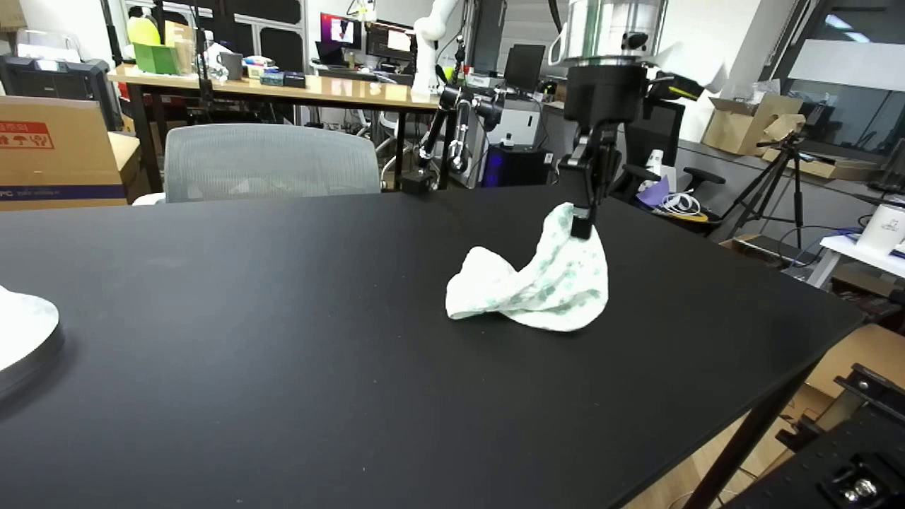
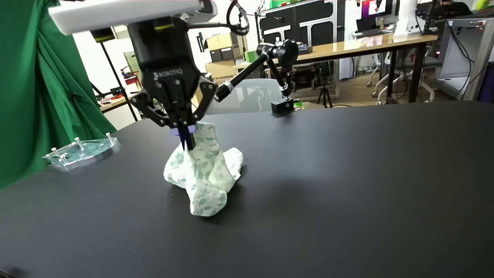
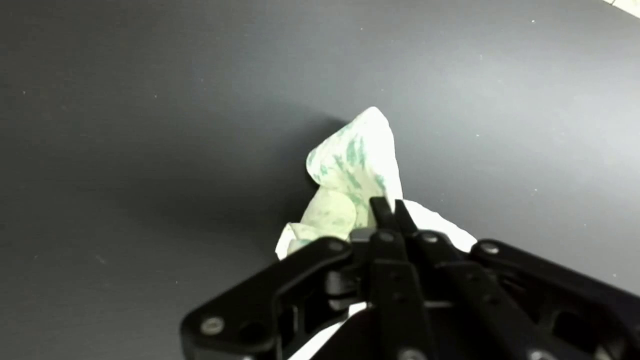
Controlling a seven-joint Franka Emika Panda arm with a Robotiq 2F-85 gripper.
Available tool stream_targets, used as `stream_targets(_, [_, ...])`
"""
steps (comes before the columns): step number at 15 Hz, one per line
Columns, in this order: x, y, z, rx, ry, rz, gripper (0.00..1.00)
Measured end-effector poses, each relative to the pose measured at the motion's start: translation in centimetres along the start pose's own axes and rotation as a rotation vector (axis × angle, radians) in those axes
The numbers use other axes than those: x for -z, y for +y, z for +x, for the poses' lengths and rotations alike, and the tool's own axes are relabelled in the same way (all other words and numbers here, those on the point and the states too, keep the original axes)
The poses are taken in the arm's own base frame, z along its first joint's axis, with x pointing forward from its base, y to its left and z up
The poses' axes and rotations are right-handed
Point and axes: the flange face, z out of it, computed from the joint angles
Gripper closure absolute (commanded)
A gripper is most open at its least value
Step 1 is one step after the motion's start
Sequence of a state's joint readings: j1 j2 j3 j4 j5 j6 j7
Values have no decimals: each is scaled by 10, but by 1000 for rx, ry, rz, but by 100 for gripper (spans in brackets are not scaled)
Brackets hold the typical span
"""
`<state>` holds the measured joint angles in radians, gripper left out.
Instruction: Remove the white and green cloth from the black stand
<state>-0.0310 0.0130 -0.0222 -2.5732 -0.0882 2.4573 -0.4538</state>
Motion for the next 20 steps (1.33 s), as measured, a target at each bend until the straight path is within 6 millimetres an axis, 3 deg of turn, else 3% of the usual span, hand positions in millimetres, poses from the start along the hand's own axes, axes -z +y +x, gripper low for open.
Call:
stream_targets(5, [-42, 34, -4, -36, -40, -14, 100])
stream_targets(7, [-55, 47, -4, -57, -56, -18, 73])
stream_targets(10, [-65, 59, 0, -81, -71, -13, 52])
stream_targets(13, [-59, 63, 4, -93, -62, -20, 32])
stream_targets(17, [-35, 64, 4, -117, -57, -26, 4])
stream_targets(20, [-9, 61, -2, -154, -82, -20, 0])
